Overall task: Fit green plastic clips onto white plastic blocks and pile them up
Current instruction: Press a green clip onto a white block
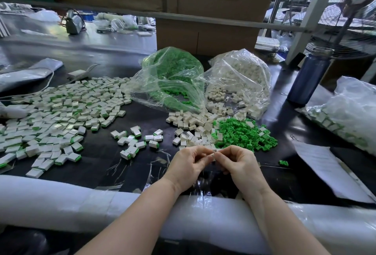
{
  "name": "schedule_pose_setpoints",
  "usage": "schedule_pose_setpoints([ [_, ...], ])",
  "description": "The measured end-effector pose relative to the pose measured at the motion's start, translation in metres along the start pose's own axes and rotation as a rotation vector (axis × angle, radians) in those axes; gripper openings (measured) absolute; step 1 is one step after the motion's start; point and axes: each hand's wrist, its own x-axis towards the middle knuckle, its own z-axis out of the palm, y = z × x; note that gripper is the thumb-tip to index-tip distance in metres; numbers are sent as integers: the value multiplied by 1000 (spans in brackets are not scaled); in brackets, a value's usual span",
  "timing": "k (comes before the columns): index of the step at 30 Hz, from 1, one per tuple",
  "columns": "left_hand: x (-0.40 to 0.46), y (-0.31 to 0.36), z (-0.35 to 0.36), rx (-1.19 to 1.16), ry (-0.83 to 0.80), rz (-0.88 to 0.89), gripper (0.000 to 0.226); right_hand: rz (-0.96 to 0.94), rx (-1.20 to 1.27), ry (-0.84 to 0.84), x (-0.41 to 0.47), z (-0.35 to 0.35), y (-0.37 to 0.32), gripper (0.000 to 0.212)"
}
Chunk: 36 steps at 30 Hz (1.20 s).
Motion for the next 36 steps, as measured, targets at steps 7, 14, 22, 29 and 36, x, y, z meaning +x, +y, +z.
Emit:
schedule_pose_setpoints([
  [7,-2,3,-1,-36,22,-22,16,-31,55,-48,-2,0,-3,15],
  [14,-1,3,-2,-121,22,-46,25,-64,59,-50,-3,0,-3,11],
  [22,-3,9,-4,-126,-2,21,19,-46,51,-247,-3,2,-5,15],
  [29,-5,11,-3,-125,-51,22,13,24,154,-270,-1,-1,-2,24],
  [36,-6,11,-1,-57,-77,76,19,58,264,-268,-3,-2,-2,19],
])
